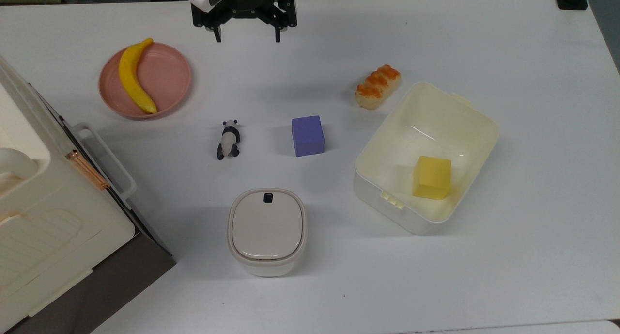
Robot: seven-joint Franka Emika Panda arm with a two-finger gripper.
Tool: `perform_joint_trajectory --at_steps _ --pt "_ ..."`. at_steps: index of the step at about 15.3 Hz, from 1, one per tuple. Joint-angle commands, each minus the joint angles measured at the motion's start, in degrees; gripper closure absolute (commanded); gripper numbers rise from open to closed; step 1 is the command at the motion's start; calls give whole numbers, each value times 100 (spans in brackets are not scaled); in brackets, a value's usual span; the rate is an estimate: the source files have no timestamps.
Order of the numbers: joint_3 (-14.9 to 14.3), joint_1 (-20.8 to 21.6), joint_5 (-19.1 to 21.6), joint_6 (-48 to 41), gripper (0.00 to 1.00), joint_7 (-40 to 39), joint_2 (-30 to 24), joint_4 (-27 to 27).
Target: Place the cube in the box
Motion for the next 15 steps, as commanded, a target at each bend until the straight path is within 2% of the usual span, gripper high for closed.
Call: perform_joint_trajectory --at_steps 1,15 --pt "-7 56 192 345 0 -103 -120 -291" --pt "-7 171 201 715 0 -111 -120 -493"
